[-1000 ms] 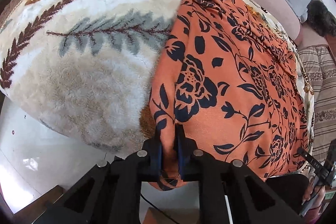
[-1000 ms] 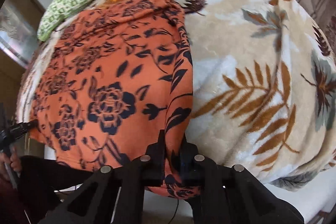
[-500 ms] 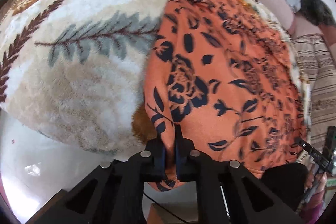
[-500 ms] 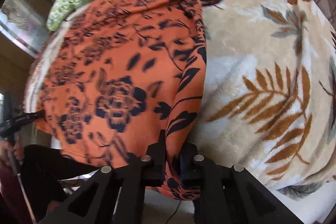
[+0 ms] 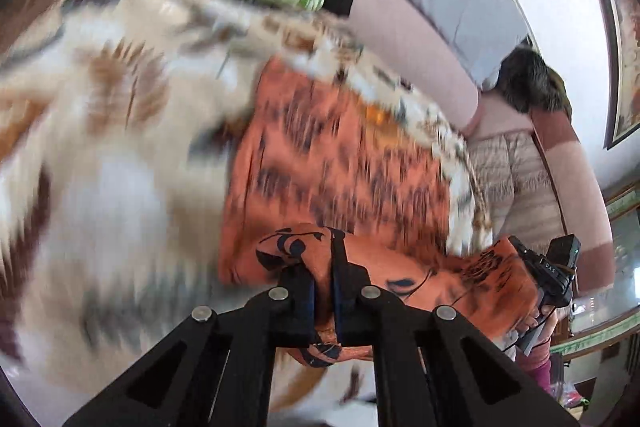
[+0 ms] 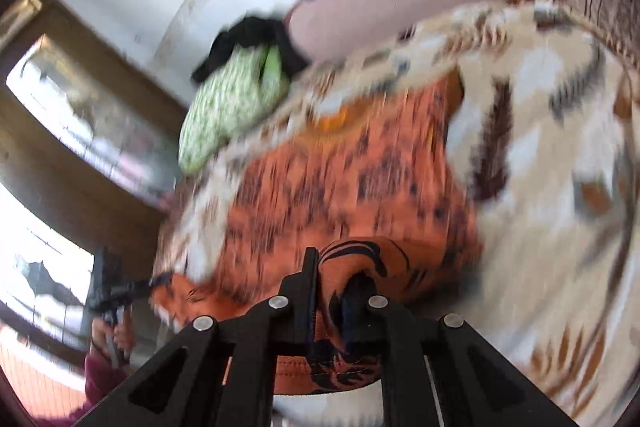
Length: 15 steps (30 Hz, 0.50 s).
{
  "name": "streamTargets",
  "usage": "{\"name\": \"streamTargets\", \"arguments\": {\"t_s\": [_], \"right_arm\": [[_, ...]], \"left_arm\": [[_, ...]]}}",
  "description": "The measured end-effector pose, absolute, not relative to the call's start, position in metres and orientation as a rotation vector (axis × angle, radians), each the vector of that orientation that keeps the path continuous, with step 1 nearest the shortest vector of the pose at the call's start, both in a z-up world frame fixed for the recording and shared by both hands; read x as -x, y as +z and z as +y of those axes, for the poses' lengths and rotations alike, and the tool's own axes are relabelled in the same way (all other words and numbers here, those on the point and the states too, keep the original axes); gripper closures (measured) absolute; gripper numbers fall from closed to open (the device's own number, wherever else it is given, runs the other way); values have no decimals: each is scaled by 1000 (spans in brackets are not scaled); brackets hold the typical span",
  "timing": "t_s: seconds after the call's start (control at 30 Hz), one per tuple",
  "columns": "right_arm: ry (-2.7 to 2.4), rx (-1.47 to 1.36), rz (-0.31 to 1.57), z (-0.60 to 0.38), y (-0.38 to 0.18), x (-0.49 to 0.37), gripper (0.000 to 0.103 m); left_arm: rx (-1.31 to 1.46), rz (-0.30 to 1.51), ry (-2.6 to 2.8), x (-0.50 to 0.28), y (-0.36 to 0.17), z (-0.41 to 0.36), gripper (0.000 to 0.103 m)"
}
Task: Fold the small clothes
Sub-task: 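Lift the hem with both grippers and fold it toward the collar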
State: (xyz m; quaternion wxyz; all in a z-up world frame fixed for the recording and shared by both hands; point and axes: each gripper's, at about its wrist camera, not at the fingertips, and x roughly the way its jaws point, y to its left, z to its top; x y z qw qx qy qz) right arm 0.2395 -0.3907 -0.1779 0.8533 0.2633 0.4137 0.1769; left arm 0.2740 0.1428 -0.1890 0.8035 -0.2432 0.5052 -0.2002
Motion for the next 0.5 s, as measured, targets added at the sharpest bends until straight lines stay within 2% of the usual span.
{"name": "streamTargets", "arguments": {"t_s": [0.1,0.2,0.23,0.33,0.4,0.5], "right_arm": [[290,-608,811,-411,-169,-300,94],[207,-716,792,-433,-179,-366,94],[177,-770,801,-441,-190,-387,90],[101,-1013,855,-464,-252,-452,90],[49,-1126,901,-474,-292,-472,90],[29,-1267,837,-482,-327,-473,90]], "left_arm": [[539,1079,-392,-348,-180,136,96],[575,1090,-320,-425,-197,125,95],[600,1095,-305,-445,-208,122,95],[627,1125,-199,-492,-251,112,94],[700,1133,-166,-504,-280,113,94],[836,1080,-184,-499,-300,128,94]]}}
